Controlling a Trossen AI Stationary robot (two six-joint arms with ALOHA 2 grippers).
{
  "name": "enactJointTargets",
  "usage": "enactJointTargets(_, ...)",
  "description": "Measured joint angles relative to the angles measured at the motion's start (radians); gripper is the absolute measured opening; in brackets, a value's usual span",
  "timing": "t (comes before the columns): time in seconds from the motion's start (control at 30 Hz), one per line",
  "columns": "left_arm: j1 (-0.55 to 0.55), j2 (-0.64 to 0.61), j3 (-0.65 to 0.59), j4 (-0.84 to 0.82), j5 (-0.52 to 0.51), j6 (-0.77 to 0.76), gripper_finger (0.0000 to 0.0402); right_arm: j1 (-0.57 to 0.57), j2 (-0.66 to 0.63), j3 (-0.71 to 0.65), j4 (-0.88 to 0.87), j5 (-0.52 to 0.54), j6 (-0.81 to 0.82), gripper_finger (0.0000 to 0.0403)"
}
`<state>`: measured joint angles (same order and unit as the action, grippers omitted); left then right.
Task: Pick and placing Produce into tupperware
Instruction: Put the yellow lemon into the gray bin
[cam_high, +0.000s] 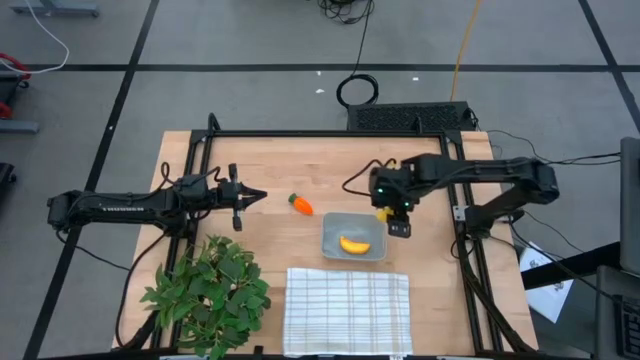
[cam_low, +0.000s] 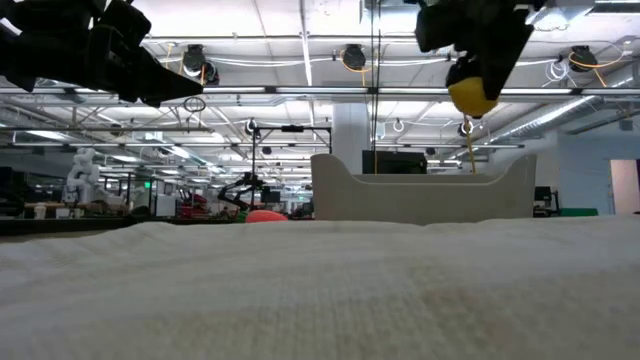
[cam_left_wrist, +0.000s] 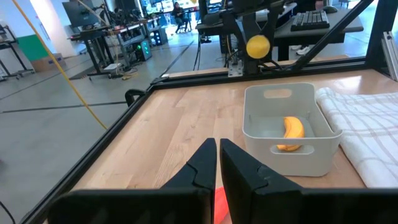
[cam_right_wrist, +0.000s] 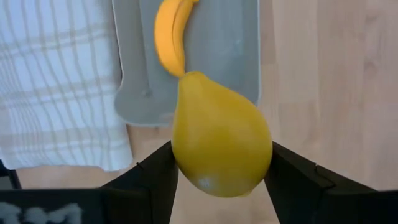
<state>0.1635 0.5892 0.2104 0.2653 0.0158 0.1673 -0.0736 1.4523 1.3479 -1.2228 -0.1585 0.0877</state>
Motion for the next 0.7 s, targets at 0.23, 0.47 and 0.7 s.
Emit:
enactJointTargets(0.23,0.0,0.0,0.0,0.0,0.0,0.005,0.0026,-0.006,0.084,0.039,0.081,-0.002,-0.056,0.0196)
enactJointTargets(0.47,0.0,0.0,0.0,-0.001,0.001,0.004,0.0026,0.011,0.1,0.032,0.195,0.001,-0.078,0.0196)
enactJointTargets(0.7,0.0,0.0,0.0,-0.008,0.002,0.001,0.0026,0.037,0.099,-0.03,0.328,0.002,-0.111,0.0196)
